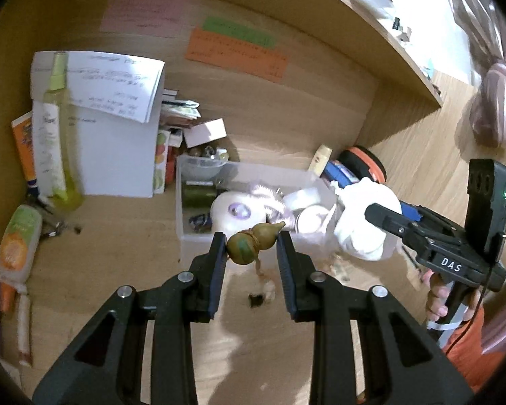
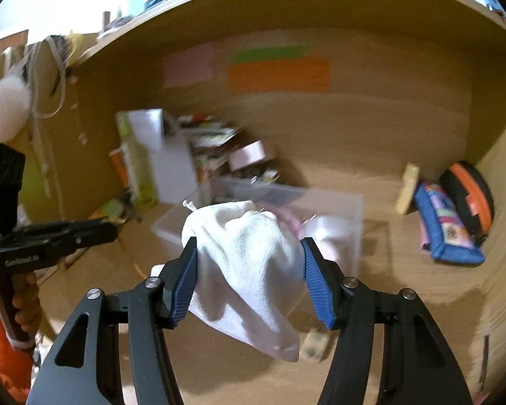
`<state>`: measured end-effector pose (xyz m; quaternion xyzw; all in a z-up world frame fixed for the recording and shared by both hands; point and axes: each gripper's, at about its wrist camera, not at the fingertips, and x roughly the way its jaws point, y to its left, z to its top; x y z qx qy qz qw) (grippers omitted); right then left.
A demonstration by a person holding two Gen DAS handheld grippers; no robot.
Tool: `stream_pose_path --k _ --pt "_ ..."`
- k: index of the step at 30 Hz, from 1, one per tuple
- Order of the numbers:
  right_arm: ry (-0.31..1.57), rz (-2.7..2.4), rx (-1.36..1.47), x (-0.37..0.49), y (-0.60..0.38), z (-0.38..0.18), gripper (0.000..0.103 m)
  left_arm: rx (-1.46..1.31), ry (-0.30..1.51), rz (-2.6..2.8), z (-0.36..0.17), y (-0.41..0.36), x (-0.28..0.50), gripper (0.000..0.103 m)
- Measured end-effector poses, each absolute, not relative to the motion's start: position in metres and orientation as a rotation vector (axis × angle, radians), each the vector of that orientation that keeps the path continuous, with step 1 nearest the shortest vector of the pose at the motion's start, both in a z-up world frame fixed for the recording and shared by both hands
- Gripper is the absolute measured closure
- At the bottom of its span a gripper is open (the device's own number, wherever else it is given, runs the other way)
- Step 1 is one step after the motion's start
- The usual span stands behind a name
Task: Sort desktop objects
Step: 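Place the white pouch into the bin with the right tool while the left tool drops the gourd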
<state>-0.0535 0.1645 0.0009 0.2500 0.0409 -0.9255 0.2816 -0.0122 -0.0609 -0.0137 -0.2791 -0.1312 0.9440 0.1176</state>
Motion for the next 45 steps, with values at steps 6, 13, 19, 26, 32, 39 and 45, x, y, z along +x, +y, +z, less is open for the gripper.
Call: stream_pose_path --k 6,13,19,26,32,39,45 --pt "0.114 -2.549 0.636 -0.087 0.167 0.015 0.048 -0.801 -0.396 2.776 0.001 -0.065 -0.045 0.073" --pt "0.103 -2.583 0.639 -0.129 0.164 0.02 0.048 -0.836 -0.381 2.819 0.008 -0.074 -0.088 0.073" --pt "0.084 -2.565 0.7 -0.158 0.154 0.005 0.048 -0.941 -0.329 2.834 -0.008 -0.069 -0.128 0.073" --pt "0.146 -2.529 0.776 -0.178 0.138 -0.024 0.048 -1.069 -0.308 2.814 -0.035 -0.063 -0.162 0.073" --pt "0.196 -2.544 0.769 -0.186 0.134 -0.037 0.045 -1.115 -0.333 2.783 -0.047 -0.064 -0.174 0.073" --pt "0.265 -2.589 0.741 -0.185 0.128 -0.043 0.03 -1.118 -0.336 2.774 -0.049 -0.064 -0.172 0.06" --pt "0.34 -2.592 0.706 -0.178 0.122 -0.042 0.028 -1.033 -0.28 2.794 -0.038 -0.052 -0.155 0.043"
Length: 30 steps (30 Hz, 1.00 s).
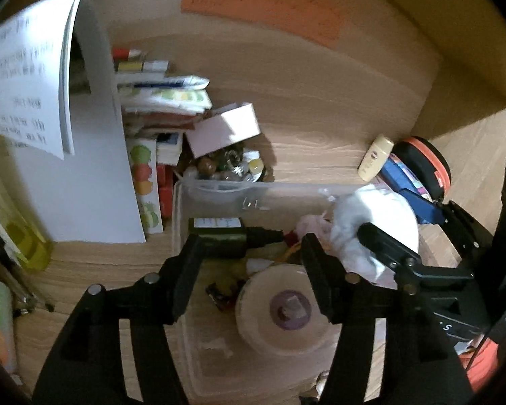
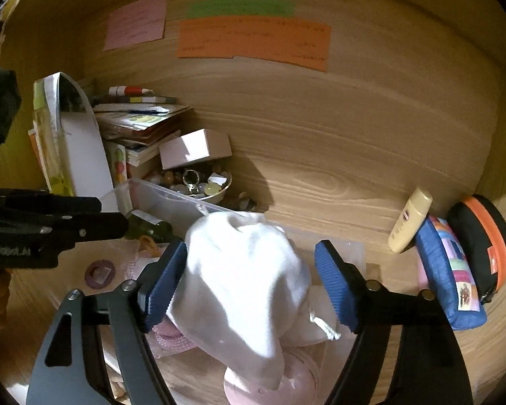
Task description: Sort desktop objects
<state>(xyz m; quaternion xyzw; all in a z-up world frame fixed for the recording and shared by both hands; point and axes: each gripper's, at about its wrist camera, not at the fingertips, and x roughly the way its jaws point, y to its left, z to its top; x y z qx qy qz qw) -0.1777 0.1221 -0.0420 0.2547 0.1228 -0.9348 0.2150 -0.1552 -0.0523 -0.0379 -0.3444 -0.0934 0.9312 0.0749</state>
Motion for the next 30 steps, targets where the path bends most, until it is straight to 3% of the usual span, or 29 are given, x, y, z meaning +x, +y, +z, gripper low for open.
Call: stream_pose_path --k 3,5,10,13,23,30 --pt "0.34 -2.589 0.696 -0.173 0.124 -0.034 0.027 -1.001 -0.276 2.796 -0.03 -0.05 -0.15 0.041" --pt "0.327 -2.598 0.675 -0.168 0.128 -0.026 0.023 -0.987 -0.266 2.809 -0.025 -0.048 -0.144 0.029" --pt "0.318 -2.644 0.6 -0.146 0.143 -0.005 0.021 -0.929 -0.223 2.841 -0.012 -0.045 -0.124 0.027" --pt "0.323 -2.674 0.581 -0.131 0.153 0.002 0.016 -0.914 -0.213 2.86 -0.007 -0.043 -0.108 0.014" --pt "0.315 -2.735 0.584 -0.09 0.181 -0.002 0.012 -0.915 -0.129 2.89 -0.011 -0.035 -0.062 0.009" --pt "0.3 -2.705 0.729 -0.077 0.199 -0.03 0.012 -1.06 -0.076 2.845 -0.042 -0.031 -0.049 0.009"
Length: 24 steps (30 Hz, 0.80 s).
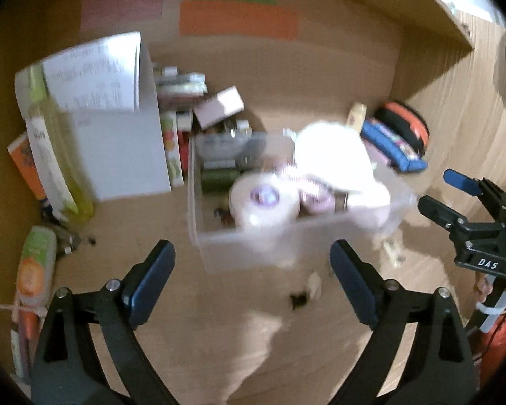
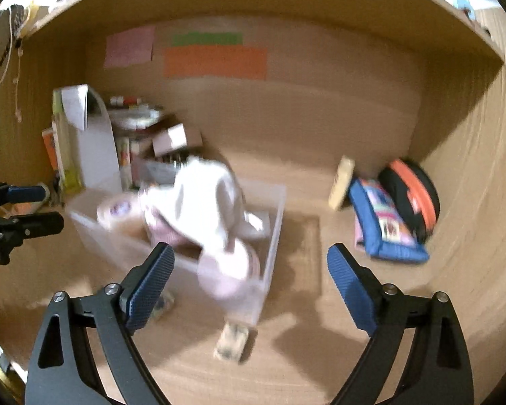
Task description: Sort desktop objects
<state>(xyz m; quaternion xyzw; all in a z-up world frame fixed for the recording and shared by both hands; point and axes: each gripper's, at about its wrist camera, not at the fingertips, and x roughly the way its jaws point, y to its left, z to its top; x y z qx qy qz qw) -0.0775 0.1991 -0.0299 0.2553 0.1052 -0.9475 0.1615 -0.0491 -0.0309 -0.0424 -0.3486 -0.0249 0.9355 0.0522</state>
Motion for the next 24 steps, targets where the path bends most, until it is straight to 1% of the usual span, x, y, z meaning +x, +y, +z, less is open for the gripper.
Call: stream_pose_path --k 6,9,11,12,17,18,19,20,21,22,23,24 --pt "0.294 -2.631 0.893 -0.073 0.207 -0.059 0.012 -1.192 -0.034 2.777 -0.075 -0.024 -0.047 0.009" --pt "0.284 -2.607 0.947 -0.068 0.212 -0.07 0.012 -1.232 0.002 2.733 -0.087 -0.018 -0.047 0.013" --pt "0.286 -2.582 0.988 -0.068 0.214 -0.078 0.012 -1.261 0.035 2.713 -0.094 -0.014 -0.048 0.019" --pt "0.29 -2.573 1.001 -0.067 0.214 -0.081 0.012 -1.276 0.046 2.707 -0.097 -0.013 -0.049 0.02" --pt "0.308 -2.518 1.073 -0.071 0.211 -0.096 0.012 -1.319 0.061 2.661 -0.107 -0.006 -0.055 0.035" --pt "0.298 -2.504 1.086 -0.073 0.211 -0.098 0.012 -1.319 0.068 2.653 -0.107 -0.004 -0.055 0.036" --pt "0.285 -2.492 1.094 -0.074 0.211 -0.099 0.013 -1.318 0.074 2.646 -0.108 -0.003 -0.056 0.039" --pt "0.275 -2.48 1.101 -0.076 0.21 -0.101 0.014 -1.321 0.08 2.633 -0.109 -0.001 -0.057 0.045" --pt "0.274 -2.472 1.106 -0.077 0.21 -0.102 0.015 -1.328 0.084 2.619 -0.109 0.001 -0.059 0.046" --pt "0.268 -2.468 1.106 -0.078 0.21 -0.102 0.017 -1.323 0.097 2.62 -0.109 0.003 -0.059 0.049" --pt "0.263 -2.457 1.115 -0.08 0.209 -0.103 0.023 -1.321 0.104 2.61 -0.109 0.005 -0.06 0.055" --pt "0.258 -2.446 1.126 -0.081 0.208 -0.104 0.026 -1.318 0.111 2.605 -0.108 0.006 -0.061 0.056"
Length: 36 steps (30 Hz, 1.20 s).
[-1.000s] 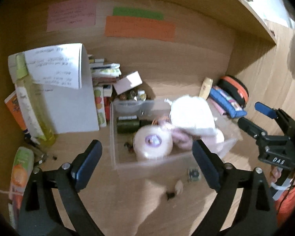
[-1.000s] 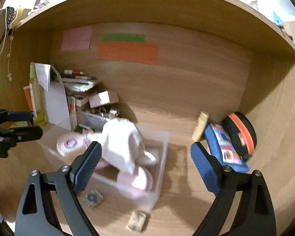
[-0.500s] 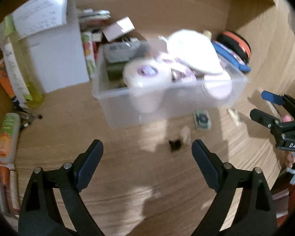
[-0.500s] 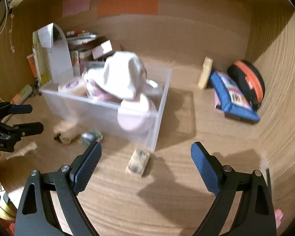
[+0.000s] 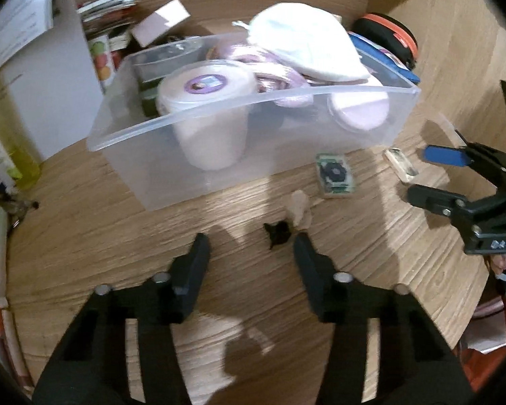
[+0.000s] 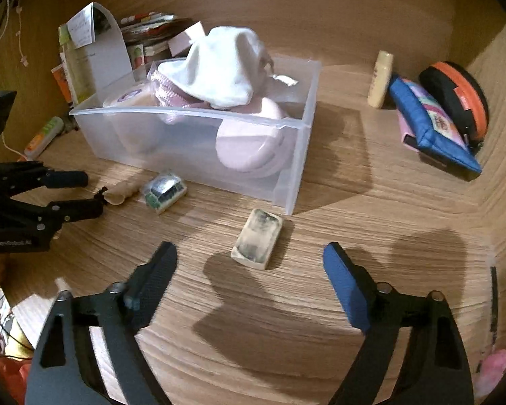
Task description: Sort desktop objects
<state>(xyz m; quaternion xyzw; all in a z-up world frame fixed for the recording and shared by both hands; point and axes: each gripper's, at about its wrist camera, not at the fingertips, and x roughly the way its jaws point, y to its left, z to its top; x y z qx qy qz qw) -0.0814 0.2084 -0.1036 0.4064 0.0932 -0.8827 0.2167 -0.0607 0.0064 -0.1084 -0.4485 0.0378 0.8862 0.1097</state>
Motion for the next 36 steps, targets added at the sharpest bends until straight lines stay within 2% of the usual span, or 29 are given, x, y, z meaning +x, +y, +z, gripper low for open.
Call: stream_pose_path --k 2,5,8,12,14,16,18,19,25,36 --pt "0.248 -2.418 1.149 -0.085 0.207 -0.106 0.037 -1.311 0.121 2.598 -0.109 0.009 -0.062 0.059" --pt "0.252 -2.409 1.169 -0.089 0.205 -0.108 0.045 -1.29 0.17 2.609 -0.11 0.011 -0.061 0.065" --pt "0.25 -2.396 1.189 -0.092 0.205 -0.111 0.052 -1.274 0.183 2.607 -0.109 0.011 -0.062 0.071" --pt "0.208 -2.368 1.186 -0.096 0.206 -0.111 0.054 -1.262 0.186 2.615 -0.109 0.01 -0.063 0.079" --pt "0.214 -2.377 1.18 -0.096 0.206 -0.111 0.062 -1.25 0.2 2.618 -0.11 0.012 -0.063 0.085" --pt "0.243 -2.388 1.169 -0.096 0.205 -0.112 0.065 -1.244 0.21 2.617 -0.11 0.013 -0.064 0.085" --pt "0.217 -2.375 1.166 -0.098 0.207 -0.111 0.073 -1.243 0.208 2.615 -0.11 0.015 -0.065 0.085" --pt "0.21 -2.376 1.167 -0.099 0.208 -0.111 0.08 -1.243 0.207 2.614 -0.11 0.016 -0.065 0.085" --pt "0.175 -2.374 1.159 -0.1 0.214 -0.111 0.081 -1.222 0.177 2.634 -0.106 0.016 -0.063 0.085" --pt "0.007 -2.301 1.042 -0.083 0.217 -0.083 0.081 -1.101 -0.012 2.679 -0.076 0.005 -0.043 0.085"
